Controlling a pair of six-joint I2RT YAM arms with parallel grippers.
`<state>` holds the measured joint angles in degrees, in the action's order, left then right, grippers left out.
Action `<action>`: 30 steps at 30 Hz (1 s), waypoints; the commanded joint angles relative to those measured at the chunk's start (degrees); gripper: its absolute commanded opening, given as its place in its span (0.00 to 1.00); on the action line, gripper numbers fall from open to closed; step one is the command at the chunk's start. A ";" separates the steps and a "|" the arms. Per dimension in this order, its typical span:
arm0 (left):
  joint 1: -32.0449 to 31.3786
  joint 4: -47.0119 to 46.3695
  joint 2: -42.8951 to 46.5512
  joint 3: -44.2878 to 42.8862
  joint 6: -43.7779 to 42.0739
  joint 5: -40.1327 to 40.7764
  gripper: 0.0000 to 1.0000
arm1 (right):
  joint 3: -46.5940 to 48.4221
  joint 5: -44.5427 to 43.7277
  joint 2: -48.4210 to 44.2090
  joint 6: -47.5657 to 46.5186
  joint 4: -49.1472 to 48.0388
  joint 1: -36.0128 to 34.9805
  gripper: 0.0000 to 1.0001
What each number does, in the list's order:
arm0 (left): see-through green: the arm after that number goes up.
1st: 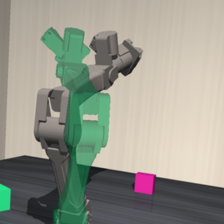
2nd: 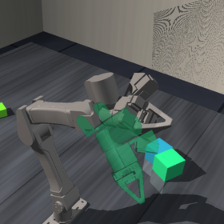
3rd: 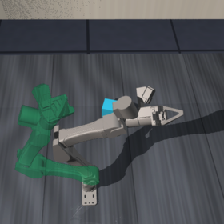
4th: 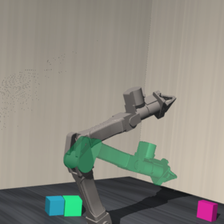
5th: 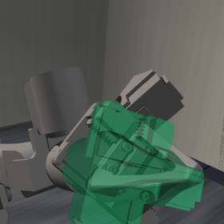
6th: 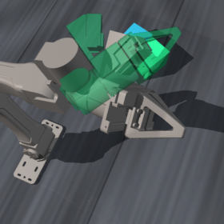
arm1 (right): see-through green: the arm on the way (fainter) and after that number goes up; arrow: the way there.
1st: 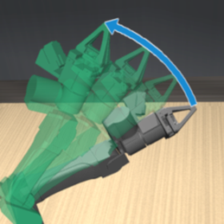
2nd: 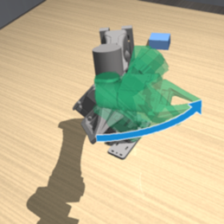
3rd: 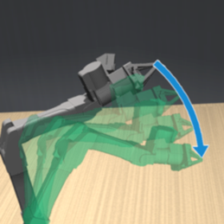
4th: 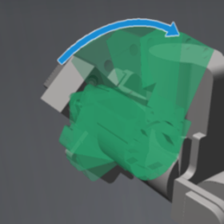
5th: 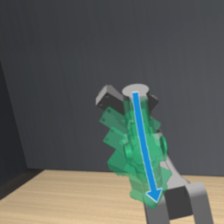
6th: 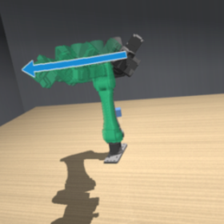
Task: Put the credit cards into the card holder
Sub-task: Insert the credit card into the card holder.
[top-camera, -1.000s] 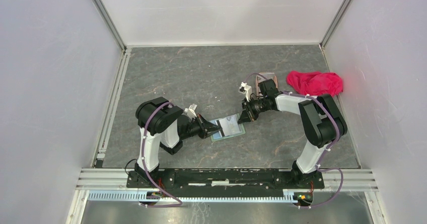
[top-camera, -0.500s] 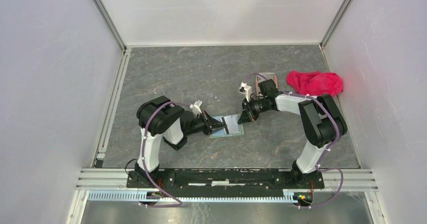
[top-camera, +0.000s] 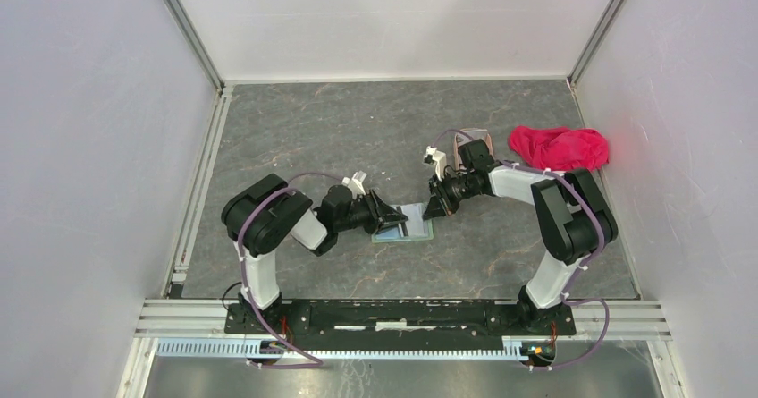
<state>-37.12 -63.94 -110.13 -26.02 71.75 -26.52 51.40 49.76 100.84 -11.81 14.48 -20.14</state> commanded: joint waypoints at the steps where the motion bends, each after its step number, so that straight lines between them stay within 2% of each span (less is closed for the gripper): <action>1: -0.41 12.42 3.49 -3.10 -7.67 1.80 0.34 | 1.69 -1.02 -5.02 -2.54 -0.15 -0.46 0.19; 7: -0.49 20.48 5.44 -5.32 -11.25 2.38 0.34 | 0.72 4.17 -6.08 -0.11 -3.51 -1.22 0.22; 12: -0.66 23.46 6.45 -6.91 -12.70 2.44 0.34 | -0.55 8.09 -1.70 6.89 -7.98 -3.36 0.18; 20: -0.93 24.75 7.55 -7.46 -13.04 2.47 0.37 | -0.51 0.43 1.82 5.78 -4.65 -3.42 0.11; 27: -0.87 33.84 11.57 -9.96 -17.66 5.63 0.52 | -0.42 -2.73 2.26 4.53 -3.10 -3.34 0.09; 30: -0.86 37.64 13.28 -10.92 -19.49 7.26 0.55 | -0.33 -2.82 2.35 4.43 -2.90 -3.40 0.09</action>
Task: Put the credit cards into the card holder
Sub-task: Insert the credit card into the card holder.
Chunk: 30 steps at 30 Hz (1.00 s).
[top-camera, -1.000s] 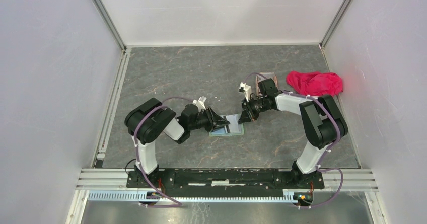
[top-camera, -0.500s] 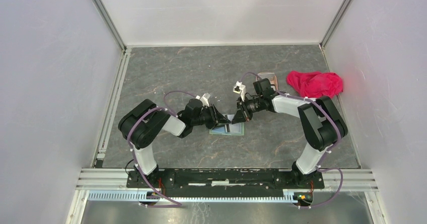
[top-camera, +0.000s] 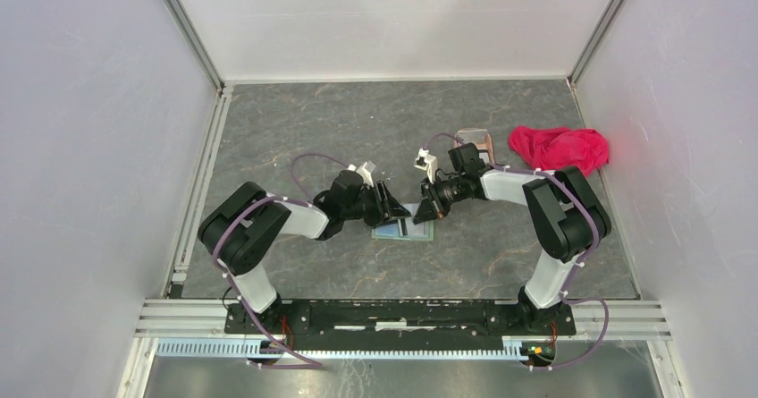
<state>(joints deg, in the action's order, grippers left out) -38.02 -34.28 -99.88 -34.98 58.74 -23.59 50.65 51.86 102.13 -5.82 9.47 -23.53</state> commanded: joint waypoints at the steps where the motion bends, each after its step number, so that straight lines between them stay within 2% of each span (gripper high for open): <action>1: 0.04 8.93 3.26 -2.15 -6.93 4.58 0.55 | 0.41 -4.92 1.10 -1.64 2.12 0.06 0.09; 6: 0.00 11.64 4.09 -2.70 -8.10 5.41 0.55 | 0.54 -4.92 1.39 -1.80 2.38 0.05 0.09; 13: -0.38 10.11 2.98 -3.72 -7.62 3.60 0.54 | 0.91 -3.69 1.19 -2.33 2.70 0.07 0.10; 21: -1.58 8.38 0.62 -5.64 -6.82 2.42 0.53 | 1.74 2.89 -0.88 -4.11 2.90 0.03 0.19; 27: -2.23 8.18 -0.75 -7.53 -6.56 1.89 0.51 | 4.41 -1.80 -4.92 -7.96 7.22 3.16 0.19; 30: -2.32 8.19 -1.64 -8.27 -6.80 1.56 0.51 | 5.00 -9.83 -7.36 -12.34 10.29 4.84 0.14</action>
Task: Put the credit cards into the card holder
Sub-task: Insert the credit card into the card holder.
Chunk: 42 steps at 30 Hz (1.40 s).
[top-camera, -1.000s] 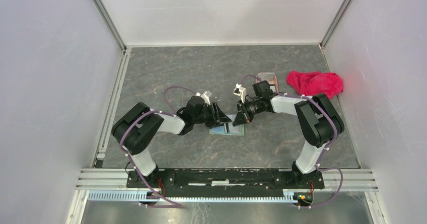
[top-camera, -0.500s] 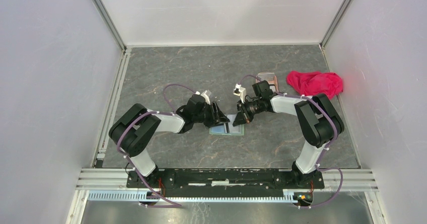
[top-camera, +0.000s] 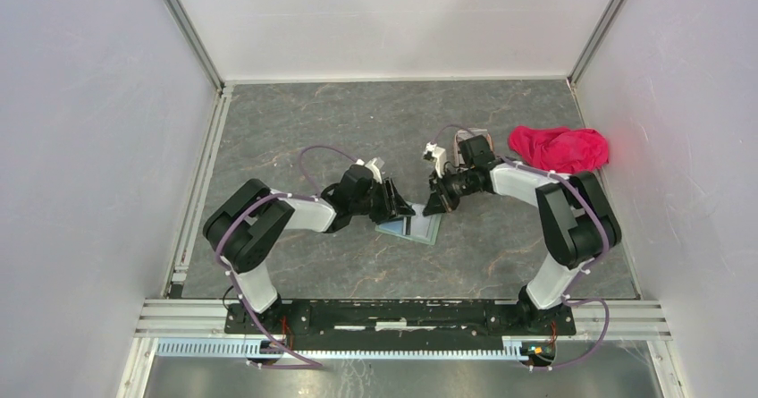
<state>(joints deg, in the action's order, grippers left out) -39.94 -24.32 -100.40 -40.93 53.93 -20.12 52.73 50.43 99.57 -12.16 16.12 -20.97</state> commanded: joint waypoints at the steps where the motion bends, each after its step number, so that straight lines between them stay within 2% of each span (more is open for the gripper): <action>1: -0.44 -1.74 -1.30 -2.46 -2.03 -2.01 0.51 | 3.79 -11.52 -4.97 -8.19 5.91 2.40 0.10; 4: -0.55 -1.60 -1.46 -2.90 -2.29 -2.16 0.51 | 5.74 -16.64 -4.23 -14.60 12.29 2.30 0.04; 7: -0.66 -0.88 -1.59 -3.36 -2.84 -2.21 0.50 | 6.16 -17.76 -3.53 -18.04 15.73 2.26 0.00; 13: -0.92 0.07 -1.73 -4.33 -3.85 -2.55 0.50 | 7.84 -15.61 -1.28 -22.65 21.47 0.19 0.00; 19: -1.17 0.76 -2.09 -4.86 -5.12 -3.10 0.50 | 8.00 -15.24 0.29 -22.46 21.72 -0.49 0.00; 26: -1.86 1.08 -4.14 -6.38 -6.59 -4.57 0.50 | 7.23 -16.91 1.61 -18.59 17.15 -0.91 0.00; 37: -5.54 15.48 -5.33 -15.32 -12.91 1.15 0.50 | 7.28 -16.77 1.37 -17.63 15.77 -1.01 0.00; 42: -7.17 17.10 -6.24 -17.61 -14.31 0.95 0.50 | 6.84 -16.86 0.63 -16.77 14.50 -1.08 0.00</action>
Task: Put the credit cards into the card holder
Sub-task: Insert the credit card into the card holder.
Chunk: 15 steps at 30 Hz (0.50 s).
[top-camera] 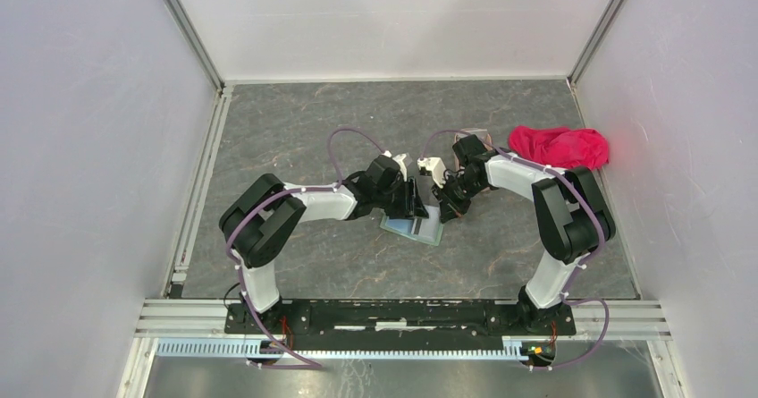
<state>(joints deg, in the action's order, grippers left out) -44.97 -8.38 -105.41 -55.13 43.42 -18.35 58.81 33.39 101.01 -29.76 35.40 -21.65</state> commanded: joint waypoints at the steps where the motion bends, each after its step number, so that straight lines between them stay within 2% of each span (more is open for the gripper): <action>1: -2.41 1.29 -1.48 -3.66 -3.98 -1.00 0.50 | 0.69 0.17 -0.88 1.01 -5.05 -0.35 0.00; 11: -3.02 1.17 0.58 -3.93 -4.57 0.24 0.54 | 0.14 0.78 -1.49 1.96 -7.15 -0.11 0.03; 15: -2.97 -1.48 0.81 -3.93 -3.86 -2.56 0.55 | -0.12 2.05 -1.61 2.51 -8.19 0.26 0.04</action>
<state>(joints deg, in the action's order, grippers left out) -46.28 -5.26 -105.91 -57.36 40.45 -17.02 58.59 32.99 100.86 -27.83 34.61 -21.52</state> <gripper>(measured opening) 0.543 0.034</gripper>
